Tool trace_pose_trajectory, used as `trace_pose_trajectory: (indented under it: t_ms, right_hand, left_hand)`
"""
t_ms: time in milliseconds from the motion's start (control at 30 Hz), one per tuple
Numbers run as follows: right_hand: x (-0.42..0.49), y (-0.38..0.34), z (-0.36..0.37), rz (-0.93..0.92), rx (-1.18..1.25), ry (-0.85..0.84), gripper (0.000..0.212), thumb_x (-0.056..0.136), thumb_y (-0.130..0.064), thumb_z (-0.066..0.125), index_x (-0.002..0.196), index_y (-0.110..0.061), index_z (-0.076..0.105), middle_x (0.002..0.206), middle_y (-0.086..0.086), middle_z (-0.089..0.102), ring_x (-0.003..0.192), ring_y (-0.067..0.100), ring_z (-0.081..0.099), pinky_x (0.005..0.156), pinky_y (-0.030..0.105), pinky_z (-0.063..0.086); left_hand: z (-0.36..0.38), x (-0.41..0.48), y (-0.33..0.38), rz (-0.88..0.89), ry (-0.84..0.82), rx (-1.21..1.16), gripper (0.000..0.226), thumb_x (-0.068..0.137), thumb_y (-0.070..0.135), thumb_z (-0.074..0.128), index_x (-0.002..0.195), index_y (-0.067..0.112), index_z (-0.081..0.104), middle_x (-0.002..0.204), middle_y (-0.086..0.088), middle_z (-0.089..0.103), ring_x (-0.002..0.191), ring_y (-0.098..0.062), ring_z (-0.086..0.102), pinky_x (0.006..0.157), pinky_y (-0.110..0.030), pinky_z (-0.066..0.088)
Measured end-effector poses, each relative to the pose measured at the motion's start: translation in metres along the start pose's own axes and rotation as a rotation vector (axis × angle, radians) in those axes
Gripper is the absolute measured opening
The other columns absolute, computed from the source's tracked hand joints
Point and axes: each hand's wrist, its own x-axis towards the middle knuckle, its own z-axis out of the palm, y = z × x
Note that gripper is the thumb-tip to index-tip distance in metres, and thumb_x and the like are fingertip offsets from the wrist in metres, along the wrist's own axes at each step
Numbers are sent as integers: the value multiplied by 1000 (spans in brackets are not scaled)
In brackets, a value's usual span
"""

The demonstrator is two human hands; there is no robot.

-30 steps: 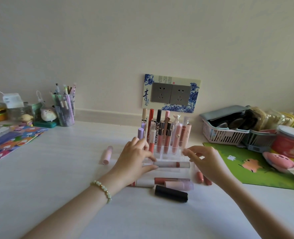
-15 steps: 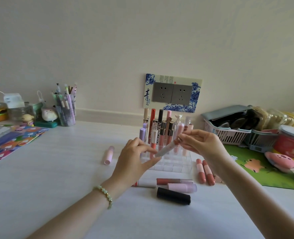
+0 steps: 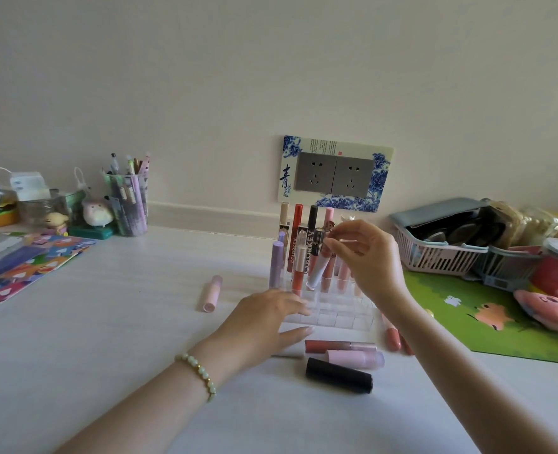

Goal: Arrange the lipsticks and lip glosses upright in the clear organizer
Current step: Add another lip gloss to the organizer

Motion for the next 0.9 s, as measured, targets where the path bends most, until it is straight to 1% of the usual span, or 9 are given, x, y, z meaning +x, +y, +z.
trace_pose_trajectory:
  t_ms: [133, 400, 500, 633, 767, 900]
  right_hand:
    - [-2, 8, 5, 4, -26, -33, 20, 76, -7, 73, 95, -6, 69, 84, 1, 72, 71, 0, 69, 68, 9, 52]
    - [-4, 13, 12, -15, -84, -36, 20, 76, -6, 72, 96, -6, 70, 81, -1, 70, 62, -6, 65, 59, 6, 49]
    - [-4, 14, 15, -30, -124, -38, 20, 77, -7, 72, 97, -8, 70, 87, 0, 68, 63, -2, 65, 60, 5, 49]
    - [-5, 17, 17, -44, -160, -45, 21, 77, -10, 72, 98, -10, 71, 91, -2, 66, 72, 0, 64, 64, 5, 49]
    - [-5, 21, 18, -55, -181, -49, 22, 78, -11, 72, 100, -10, 70, 92, -3, 66, 72, -4, 63, 66, 4, 49]
    - [-6, 22, 19, -69, -201, -44, 22, 77, -13, 72, 100, -11, 71, 91, -5, 66, 68, -7, 63, 65, 4, 49]
  left_hand:
    - [1, 0, -1, 11, 9, -3, 39, 89, 51, 53, 122, 32, 61, 134, 18, 53, 128, 1, 40, 108, -23, 32]
    - [3, 0, -2, 22, 15, -2, 38, 89, 50, 54, 120, 31, 62, 133, 17, 54, 126, 0, 42, 106, -27, 35]
    - [3, 1, -2, 28, 6, 7, 35, 89, 49, 54, 117, 30, 63, 132, 17, 54, 126, 0, 42, 105, -28, 36]
    - [3, 1, -1, 39, 8, 15, 34, 89, 49, 53, 117, 30, 63, 132, 18, 54, 126, 0, 41, 104, -26, 36]
    - [2, 1, 1, 45, 14, 12, 34, 89, 48, 54, 117, 30, 63, 131, 18, 54, 124, 1, 42, 104, -25, 36]
    - [1, 0, 2, 45, 16, 13, 34, 89, 47, 55, 117, 30, 63, 131, 17, 54, 124, 0, 43, 104, -25, 36]
